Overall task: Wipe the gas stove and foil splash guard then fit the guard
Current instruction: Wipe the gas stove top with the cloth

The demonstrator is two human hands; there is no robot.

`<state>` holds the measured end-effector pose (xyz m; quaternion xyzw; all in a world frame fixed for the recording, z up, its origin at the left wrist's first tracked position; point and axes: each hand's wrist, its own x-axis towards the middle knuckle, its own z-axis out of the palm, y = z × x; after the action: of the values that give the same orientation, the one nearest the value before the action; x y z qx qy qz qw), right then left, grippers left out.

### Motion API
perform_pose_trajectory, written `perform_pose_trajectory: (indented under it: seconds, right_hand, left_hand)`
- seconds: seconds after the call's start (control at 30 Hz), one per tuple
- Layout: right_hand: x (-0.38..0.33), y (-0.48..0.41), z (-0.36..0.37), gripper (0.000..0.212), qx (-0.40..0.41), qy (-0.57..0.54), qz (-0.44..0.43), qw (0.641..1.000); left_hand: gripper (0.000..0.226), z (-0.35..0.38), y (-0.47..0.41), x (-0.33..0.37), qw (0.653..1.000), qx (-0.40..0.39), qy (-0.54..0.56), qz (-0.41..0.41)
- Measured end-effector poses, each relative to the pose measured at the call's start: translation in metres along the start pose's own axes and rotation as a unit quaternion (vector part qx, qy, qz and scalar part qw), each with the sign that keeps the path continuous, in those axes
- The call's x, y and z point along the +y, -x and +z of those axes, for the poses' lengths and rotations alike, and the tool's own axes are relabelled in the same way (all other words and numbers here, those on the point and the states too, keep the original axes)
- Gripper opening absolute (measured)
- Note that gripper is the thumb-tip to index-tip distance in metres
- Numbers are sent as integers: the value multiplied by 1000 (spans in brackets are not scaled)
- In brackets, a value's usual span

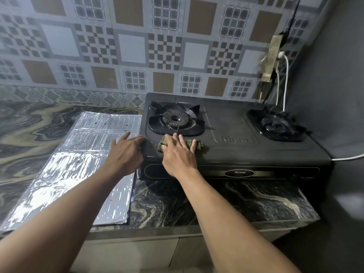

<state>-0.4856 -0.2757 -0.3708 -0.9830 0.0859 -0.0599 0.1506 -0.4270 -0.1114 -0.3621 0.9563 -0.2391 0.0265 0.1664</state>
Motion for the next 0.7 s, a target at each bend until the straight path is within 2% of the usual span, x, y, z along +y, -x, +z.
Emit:
perform_pose_trajectory:
  seconds: [0.07,0.23,0.37,0.7]
  right_hand:
    - [-2,1,2,41,-2,-3,-14,1000]
    - [-4,-1,-1,46,-29,-2,-43,999]
    - [-8,-3,-1,48,-41,5,-62,997]
    - [8,-5,-2,51,-71,29,-143,987]
  left_hand:
    - [47,0,-1,-7,1000,-12,12,22]
    - [57,5,-8,-12,999,-4,33,9]
    - [56,8,-10,-18,999,-21,-5,-27]
    - [50,-1,2,-20,990,-88,39,-106]
